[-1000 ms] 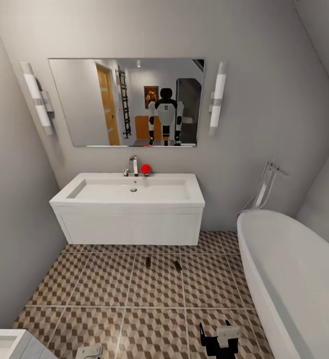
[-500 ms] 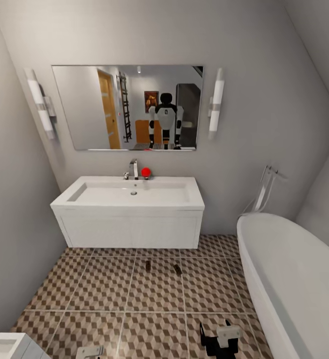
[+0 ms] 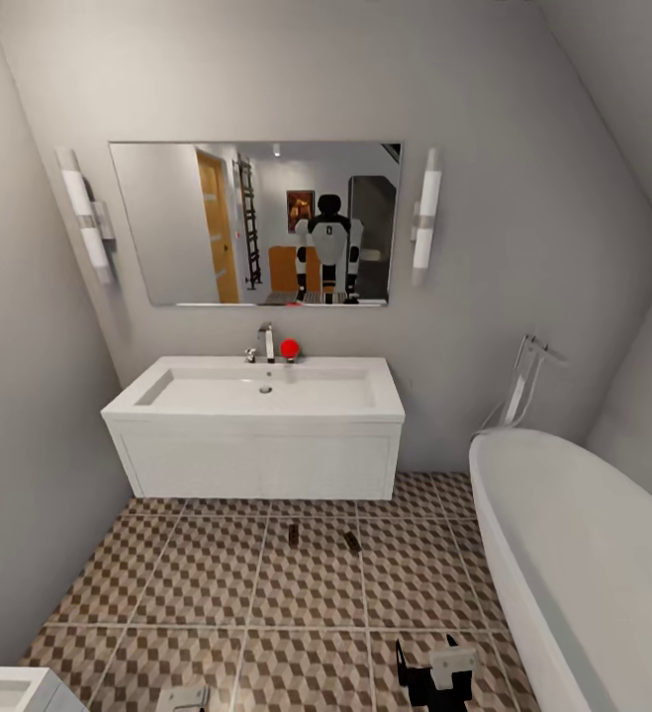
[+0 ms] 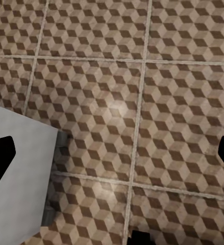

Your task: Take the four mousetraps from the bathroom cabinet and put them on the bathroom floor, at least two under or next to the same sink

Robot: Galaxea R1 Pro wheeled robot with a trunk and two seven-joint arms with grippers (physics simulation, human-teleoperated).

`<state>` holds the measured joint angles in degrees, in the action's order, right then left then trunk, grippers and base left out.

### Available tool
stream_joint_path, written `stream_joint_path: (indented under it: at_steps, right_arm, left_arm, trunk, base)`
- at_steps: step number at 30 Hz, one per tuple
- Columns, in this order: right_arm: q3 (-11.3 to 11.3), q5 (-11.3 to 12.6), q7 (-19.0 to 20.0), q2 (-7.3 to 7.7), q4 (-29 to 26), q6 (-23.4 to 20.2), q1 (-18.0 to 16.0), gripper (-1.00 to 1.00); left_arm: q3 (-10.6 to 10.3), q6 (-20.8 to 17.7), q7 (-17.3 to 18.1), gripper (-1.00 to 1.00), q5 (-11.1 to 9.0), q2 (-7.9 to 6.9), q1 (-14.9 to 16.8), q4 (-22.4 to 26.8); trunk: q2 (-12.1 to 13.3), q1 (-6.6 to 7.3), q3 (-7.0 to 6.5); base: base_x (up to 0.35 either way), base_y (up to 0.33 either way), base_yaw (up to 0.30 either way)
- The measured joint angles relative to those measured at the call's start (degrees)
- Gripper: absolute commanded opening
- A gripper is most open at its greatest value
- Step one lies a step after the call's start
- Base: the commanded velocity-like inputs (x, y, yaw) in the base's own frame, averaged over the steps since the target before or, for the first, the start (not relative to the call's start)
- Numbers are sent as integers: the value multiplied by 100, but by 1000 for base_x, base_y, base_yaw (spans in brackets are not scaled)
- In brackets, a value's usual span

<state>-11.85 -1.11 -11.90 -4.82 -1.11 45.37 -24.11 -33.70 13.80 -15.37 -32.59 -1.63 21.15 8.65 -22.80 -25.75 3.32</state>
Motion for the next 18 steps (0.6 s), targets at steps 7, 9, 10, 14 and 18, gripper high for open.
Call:
stream_joint_path:
  at_steps: [7, 9, 10, 14, 18]
  right_arm:
    - [0, 0, 0, 0, 0, 0, 0, 100]
    - [0, 0, 0, 0, 0, 0, 0, 100]
    - [0, 0, 0, 0, 0, 0, 0, 100]
    - [0, 0, 0, 0, 0, 0, 0, 100]
    - [0, 0, 0, 0, 0, 0, 0, 100]
  left_arm:
    - [0, 0, 8, 100, 0, 6, 0, -1]
    - [0, 0, 9, 100, 0, 7, 0, -1]
    - [0, 0, 9, 100, 0, 7, 0, -1]
    - [0, 0, 10, 100, 0, 7, 0, -1]
    - [0, 0, 10, 100, 0, 7, 1, -1]
  trunk:
    - [0, 0, -64]
    - [0, 0, -82]
    - [0, 0, -91]
    - [0, 0, -127]
    - [0, 0, -162]
  base:
    - [0, 0, 0]
    - [0, 0, 0]
    - [0, 0, 0]
    - [0, 0, 0]
    - [0, 0, 0]
